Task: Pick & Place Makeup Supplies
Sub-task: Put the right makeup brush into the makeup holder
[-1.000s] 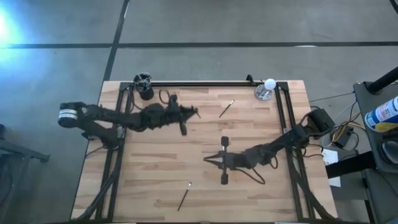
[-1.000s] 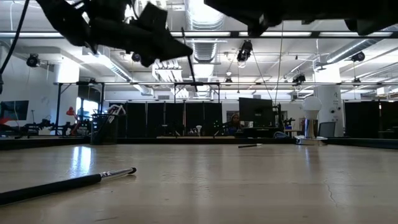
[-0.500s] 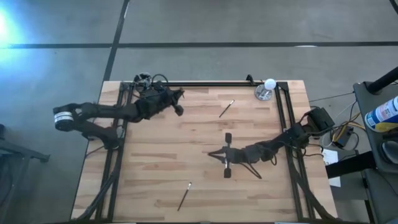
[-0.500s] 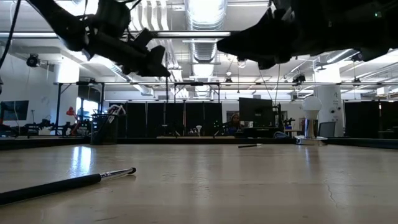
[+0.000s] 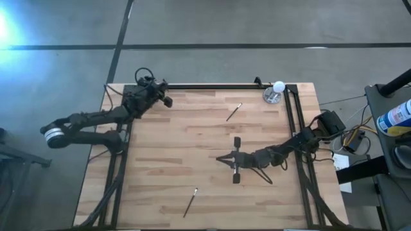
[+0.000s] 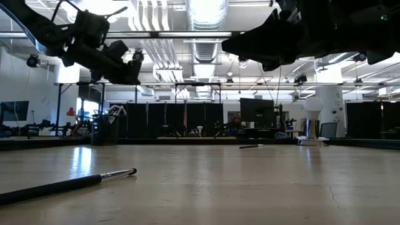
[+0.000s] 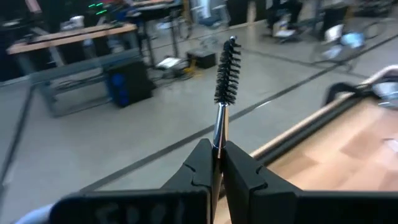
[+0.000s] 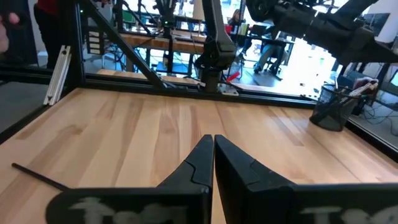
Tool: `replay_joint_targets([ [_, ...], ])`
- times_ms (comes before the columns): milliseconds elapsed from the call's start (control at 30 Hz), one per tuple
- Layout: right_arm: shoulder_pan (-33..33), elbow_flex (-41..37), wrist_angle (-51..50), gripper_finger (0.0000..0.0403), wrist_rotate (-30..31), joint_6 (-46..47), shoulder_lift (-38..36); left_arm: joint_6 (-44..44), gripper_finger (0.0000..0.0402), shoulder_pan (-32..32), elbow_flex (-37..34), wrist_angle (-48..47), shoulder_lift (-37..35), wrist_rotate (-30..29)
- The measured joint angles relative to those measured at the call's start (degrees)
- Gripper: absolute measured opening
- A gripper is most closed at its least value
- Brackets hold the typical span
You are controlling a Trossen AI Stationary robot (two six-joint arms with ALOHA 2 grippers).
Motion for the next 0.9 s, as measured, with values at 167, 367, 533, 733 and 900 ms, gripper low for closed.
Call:
replay_joint_targets([
  [167, 0.02, 0.00, 0.02, 0.0008, 0.05, -0.09, 0.00, 0.60, 0.0014, 3.66, 0.08, -3.04, -1.66, -2.86],
  [367, 0.02, 0.00, 0.14, 0.0008, 0.07, -0.09, 0.00, 2.00, 0.0014, 5.88, 0.08, -2.41, -3.36, -9.67],
  [533, 0.02, 0.00, 0.14, 0.0008, 0.07, -0.08, 0.00, 3.22, 0.0014, 7.77, 0.08, -1.15, -3.60, -12.54],
  [733, 0.07, 0.00, 0.15, 0.0008, 0.08, 0.11, 0.00, 0.71, 0.0014, 11.39, 0.08, -1.18, -1.11, -12.21],
  [900, 0.07, 0.02, 0.21, 0.0008, 0.08, 0.11, 0.00, -0.11, 0.0014, 12.28, 0.08, -2.34, 1.70, -11.12],
])
